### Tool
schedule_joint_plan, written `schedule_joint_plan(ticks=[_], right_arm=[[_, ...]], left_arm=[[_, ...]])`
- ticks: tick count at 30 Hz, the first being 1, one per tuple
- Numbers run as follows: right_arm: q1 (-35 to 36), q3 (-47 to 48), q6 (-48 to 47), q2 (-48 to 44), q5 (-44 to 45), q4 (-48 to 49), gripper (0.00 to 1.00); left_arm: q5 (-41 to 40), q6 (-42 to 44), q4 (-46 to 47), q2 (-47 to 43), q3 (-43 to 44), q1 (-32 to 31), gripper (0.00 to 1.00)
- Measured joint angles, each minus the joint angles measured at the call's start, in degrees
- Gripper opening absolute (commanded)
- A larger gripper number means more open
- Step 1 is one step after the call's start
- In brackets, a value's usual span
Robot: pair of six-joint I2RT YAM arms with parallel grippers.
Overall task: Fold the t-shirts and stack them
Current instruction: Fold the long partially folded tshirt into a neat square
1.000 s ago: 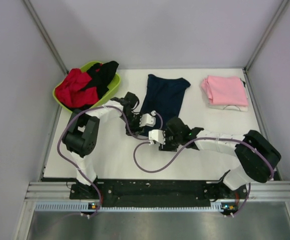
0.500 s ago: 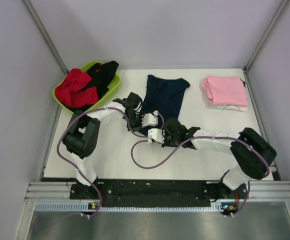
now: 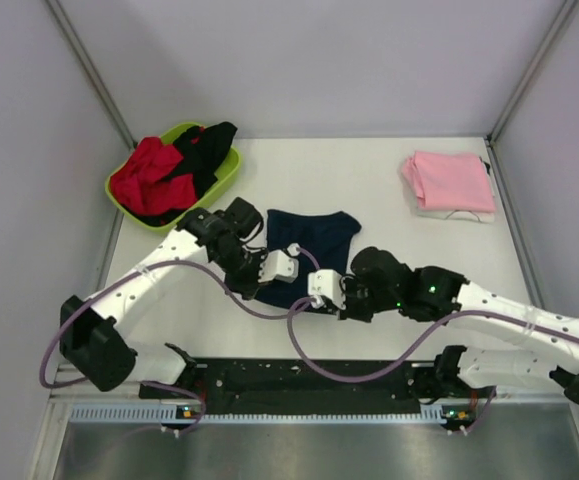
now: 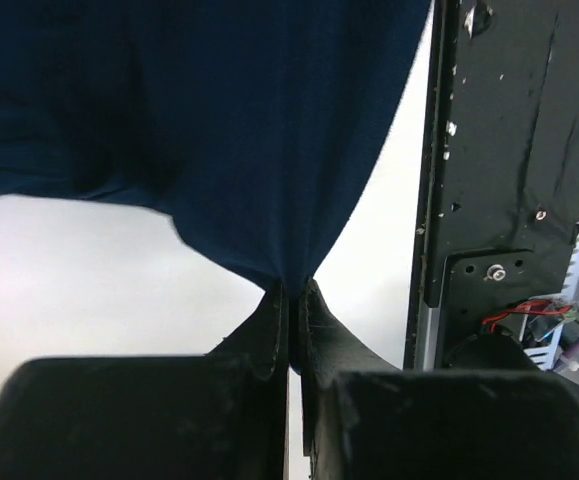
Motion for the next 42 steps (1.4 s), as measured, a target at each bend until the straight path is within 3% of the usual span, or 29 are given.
schedule_joint_plan(ticks=[4, 8, 13, 19, 24, 29, 33, 37, 39, 42], right_arm=[[-2.1, 3.8, 2.1, -3.8, -2.2, -2.4, 0.00], [-13.1, 8.7, 2.0, -1.0, -6.3, -2.7, 0.00], [-25.8, 16.9, 2.2, 12.1, -9.2, -2.1, 0.00], [-35.3, 24.4, 3.1, 26.6, -11.1, 0.5, 0.00], [-39.6, 28.0, 4.5, 35.9, -11.8, 1.0, 0.00], [-41.9, 29.6, 6.2, 42.1, -12.8, 2.7, 0.00], [-42.9, 31.4, 7.0, 45.3, -12.9, 3.9, 0.00], [-43.3, 32.8, 8.8, 48.2, -11.2, 5.0, 0.29], [-44.1, 34.1, 11.3, 50.6, -8.0, 4.6, 0.36], [-46.1, 37.7, 16.5, 55.3, -2.4, 4.1, 0.44]], left_arm=[[-0.7, -3.8, -3.5, -1.7, 6.9, 0.2, 0.00], [-4.2, -7.5, -0.8, 0.9, 12.7, 1.6, 0.00], [-7.6, -11.0, 1.5, 14.9, 25.9, 6.2, 0.00], [-9.3, -14.4, 3.0, 35.1, 45.1, 9.4, 0.00], [-11.1, -16.8, 3.9, 44.9, 52.4, 9.4, 0.00], [-13.7, -18.1, 8.3, 49.1, 53.2, 9.2, 0.00], [-15.7, -18.9, 12.3, 51.2, 54.1, 9.1, 0.12], [-18.3, -19.8, 16.7, 52.6, 54.1, 9.0, 0.45], [-22.7, -20.7, 20.7, 53.3, 54.1, 9.2, 0.53], [-27.4, -21.7, 26.1, 53.5, 54.4, 9.9, 0.56]])
